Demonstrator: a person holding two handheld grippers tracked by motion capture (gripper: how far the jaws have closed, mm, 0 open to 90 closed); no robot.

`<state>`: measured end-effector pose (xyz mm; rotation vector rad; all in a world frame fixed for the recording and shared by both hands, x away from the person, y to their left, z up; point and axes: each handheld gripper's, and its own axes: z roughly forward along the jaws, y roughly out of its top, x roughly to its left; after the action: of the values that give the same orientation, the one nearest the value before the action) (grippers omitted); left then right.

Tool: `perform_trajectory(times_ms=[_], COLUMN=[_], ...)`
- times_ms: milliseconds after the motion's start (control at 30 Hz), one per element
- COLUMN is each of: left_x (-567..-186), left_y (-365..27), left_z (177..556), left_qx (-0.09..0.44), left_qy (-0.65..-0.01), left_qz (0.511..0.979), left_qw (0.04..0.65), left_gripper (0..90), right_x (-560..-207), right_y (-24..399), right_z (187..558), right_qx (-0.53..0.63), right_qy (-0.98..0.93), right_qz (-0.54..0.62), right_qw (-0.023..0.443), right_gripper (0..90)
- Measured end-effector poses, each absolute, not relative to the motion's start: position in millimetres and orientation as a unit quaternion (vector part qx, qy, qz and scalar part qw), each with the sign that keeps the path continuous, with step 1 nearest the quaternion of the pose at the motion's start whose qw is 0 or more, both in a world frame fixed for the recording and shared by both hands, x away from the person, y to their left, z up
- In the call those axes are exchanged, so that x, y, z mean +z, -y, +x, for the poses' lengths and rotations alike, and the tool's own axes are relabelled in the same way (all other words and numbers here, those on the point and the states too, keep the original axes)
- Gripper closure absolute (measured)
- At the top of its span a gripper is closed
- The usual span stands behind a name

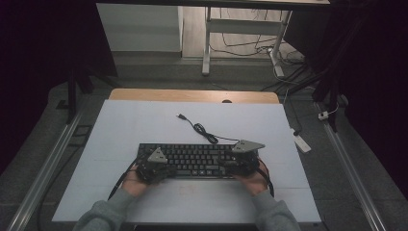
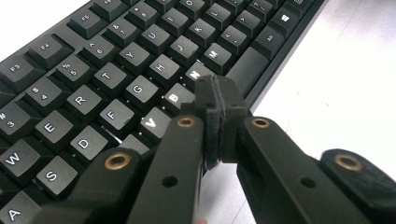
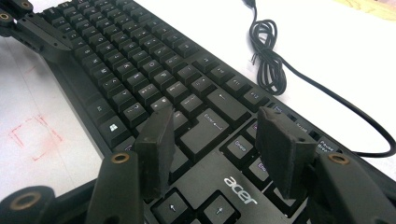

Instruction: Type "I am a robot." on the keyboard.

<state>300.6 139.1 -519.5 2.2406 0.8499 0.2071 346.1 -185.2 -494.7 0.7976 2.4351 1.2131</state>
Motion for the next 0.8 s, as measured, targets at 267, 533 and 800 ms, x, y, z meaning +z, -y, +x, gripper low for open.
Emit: perform_trajectory(times_ms=[267,533,800], left_x=[-522,-519,-500], left_y=[-137,-138,-156], left_z=[301,299,296], left_qx=[0.081,0.095,0.112], left_qy=[-0.329,-0.327,-0.348], left_qz=[0.87,0.864,0.831], left_qw=[0.358,0.371,0.419], left_gripper=[88.5,86.0,52.4], right_x=[-494,-494,-495], right_y=[185,185,186], right_z=[346,346,347], right_qx=[0.421,0.423,0.422], right_qy=[-0.849,-0.848,-0.848], right_qz=[0.279,0.278,0.281], right_qw=[0.156,0.154,0.152], right_gripper=[47.2,47.2,47.1])
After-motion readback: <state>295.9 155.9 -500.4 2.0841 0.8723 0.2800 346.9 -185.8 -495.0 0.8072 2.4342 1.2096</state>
